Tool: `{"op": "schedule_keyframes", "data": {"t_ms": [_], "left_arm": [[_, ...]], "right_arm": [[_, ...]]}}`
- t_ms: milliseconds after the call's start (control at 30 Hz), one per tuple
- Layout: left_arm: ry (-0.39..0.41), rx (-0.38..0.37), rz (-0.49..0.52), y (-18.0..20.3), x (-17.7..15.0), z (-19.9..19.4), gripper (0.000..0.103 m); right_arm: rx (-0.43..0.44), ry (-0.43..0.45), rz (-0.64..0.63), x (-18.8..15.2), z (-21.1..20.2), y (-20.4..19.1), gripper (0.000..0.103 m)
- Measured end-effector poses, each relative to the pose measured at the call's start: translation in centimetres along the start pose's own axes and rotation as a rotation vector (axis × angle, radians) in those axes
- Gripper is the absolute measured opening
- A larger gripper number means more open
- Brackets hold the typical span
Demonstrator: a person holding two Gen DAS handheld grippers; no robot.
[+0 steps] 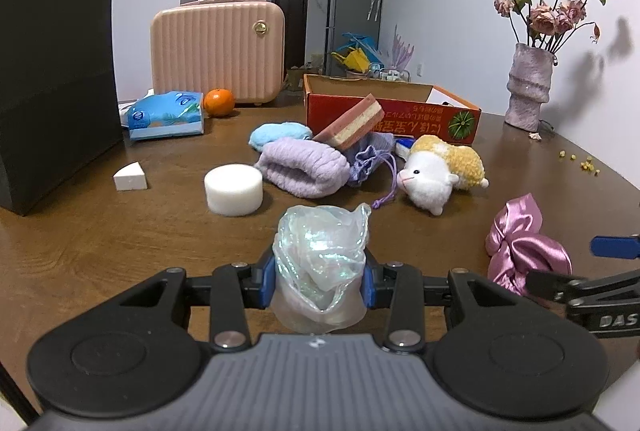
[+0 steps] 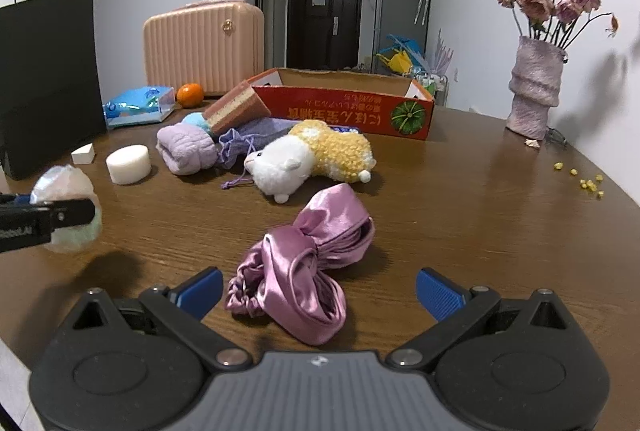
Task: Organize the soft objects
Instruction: 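Grasp the clear plastic bag with the left tool while the right tool grasps the pink satin scrunchie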
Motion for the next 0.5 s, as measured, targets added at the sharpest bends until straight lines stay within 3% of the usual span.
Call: {"op": "schedule_keyframes", "data": {"t_ms": [333,500], "left_arm": [[-0.013,-0.021,-0.006,0.2,0.2,1.4,0.040],[-0.023,-0.028,-0.007,0.2,0.2,2.1,0.040]], "right_arm": [[-0.030,-0.033,-0.006,0.6,4.0,-0.9,0.102],[-0.031,-0.035,-0.012,0.7,5.4,-0.9,0.091]]}}
Point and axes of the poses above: each gripper's, at about its wrist camera, not at the fingertips, and z roughly the way its jaws point, y to its right, x to its top, the point moved 6 cm from there along z, roughly the way its jaws point, and after that the axes turned 15 degrees about z, right-handed, at the moved point
